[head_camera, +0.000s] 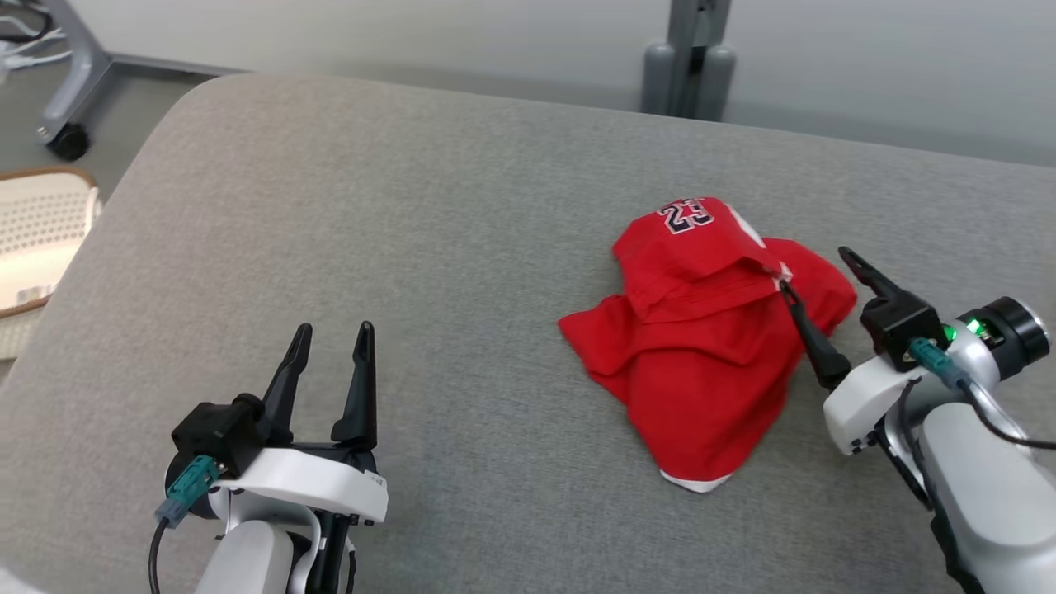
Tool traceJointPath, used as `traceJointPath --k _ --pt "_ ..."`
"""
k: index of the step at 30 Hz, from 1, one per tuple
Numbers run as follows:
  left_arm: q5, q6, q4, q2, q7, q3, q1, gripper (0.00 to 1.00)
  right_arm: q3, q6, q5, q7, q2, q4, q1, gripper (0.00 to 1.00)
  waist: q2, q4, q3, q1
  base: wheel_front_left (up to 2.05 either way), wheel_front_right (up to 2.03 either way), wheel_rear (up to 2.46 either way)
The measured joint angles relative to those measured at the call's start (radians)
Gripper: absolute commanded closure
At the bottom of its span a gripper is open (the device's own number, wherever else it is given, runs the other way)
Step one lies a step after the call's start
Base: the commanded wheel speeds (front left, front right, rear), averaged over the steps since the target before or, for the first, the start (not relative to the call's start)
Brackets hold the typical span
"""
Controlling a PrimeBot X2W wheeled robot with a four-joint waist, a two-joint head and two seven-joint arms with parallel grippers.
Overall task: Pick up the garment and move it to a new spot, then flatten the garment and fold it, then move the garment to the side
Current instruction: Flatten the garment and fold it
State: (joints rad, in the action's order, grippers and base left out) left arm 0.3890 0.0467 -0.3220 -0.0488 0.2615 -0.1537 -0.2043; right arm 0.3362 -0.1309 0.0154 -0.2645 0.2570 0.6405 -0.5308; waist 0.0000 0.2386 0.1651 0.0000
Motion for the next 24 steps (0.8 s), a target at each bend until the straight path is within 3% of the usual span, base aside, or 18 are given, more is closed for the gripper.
traceJointPath --k 13,14,15,16,17,24 --pt "0.026 -0.016 0.012 0.0 0.0 -0.028 -0.004 0.0 -0.005 0.0 -0.048 0.0 0.001 0.315 -0.139 0.0 0.0 0.11 0.039 0.0 0.0 0.0 0.0" --pt "0.026 -0.016 0.012 0.0 0.0 -0.029 -0.004 0.0 0.0 0.0 -0.059 0.0 -0.002 0.335 -0.145 0.24 0.0 0.112 0.04 0.0 0.0 0.0 0.0" --pt "0.026 -0.016 0.012 0.0 0.0 -0.03 -0.004 0.0 0.005 0.0 -0.067 0.001 -0.005 0.354 -0.149 0.57 0.0 0.113 0.041 0.0 0.0 0.0 0.0" --pt "0.026 -0.017 0.012 0.0 0.0 -0.031 -0.003 0.0 0.012 0.0 -0.072 0.001 -0.007 0.371 -0.157 0.75 0.0 0.114 0.042 0.0 0.0 0.0 0.0" --pt "0.027 -0.019 0.011 0.0 0.0 -0.032 -0.003 0.0 0.019 0.0 -0.078 0.001 -0.008 0.383 -0.164 1.0 0.0 0.114 0.042 0.0 0.0 0.0 0.0" --pt "0.026 -0.021 0.008 0.0 0.0 -0.031 -0.003 0.0 0.062 0.0 -0.124 0.001 -0.022 0.386 -0.188 1.0 0.0 0.098 0.034 0.0 0.0 0.0 0.0"
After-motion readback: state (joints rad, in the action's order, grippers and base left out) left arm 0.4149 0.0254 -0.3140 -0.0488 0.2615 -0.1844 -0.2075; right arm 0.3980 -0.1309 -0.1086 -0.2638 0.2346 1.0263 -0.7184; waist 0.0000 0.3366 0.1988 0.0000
